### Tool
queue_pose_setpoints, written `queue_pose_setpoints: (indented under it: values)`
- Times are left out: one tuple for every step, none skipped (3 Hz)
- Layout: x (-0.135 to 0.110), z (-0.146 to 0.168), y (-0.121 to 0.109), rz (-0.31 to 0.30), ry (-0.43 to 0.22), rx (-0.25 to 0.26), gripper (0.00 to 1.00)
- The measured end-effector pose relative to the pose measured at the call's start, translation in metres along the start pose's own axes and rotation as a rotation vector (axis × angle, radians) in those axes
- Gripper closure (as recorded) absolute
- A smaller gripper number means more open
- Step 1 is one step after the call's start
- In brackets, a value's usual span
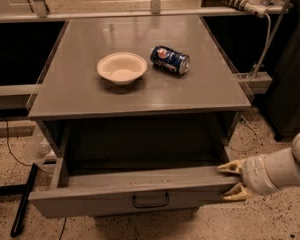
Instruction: Open top drawer
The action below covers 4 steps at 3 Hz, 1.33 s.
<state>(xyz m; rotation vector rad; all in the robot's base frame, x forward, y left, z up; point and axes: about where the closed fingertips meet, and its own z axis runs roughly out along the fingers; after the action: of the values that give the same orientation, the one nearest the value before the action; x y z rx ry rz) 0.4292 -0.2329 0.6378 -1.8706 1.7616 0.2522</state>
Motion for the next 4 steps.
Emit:
queue_pose_setpoints:
  values:
    - [-0.003, -0.002, 0.003, -0.002, -0.003, -0.003, 0.84]
    - [0.0, -0.007, 0.015, 0.0, -0.005, -0.005, 1.0]
    - [-0.002, -0.008, 0.018, 0.0, -0.005, -0.005, 1.0]
    - [-0.001, -0.011, 0.029, 0.004, -0.007, -0.006, 1.0]
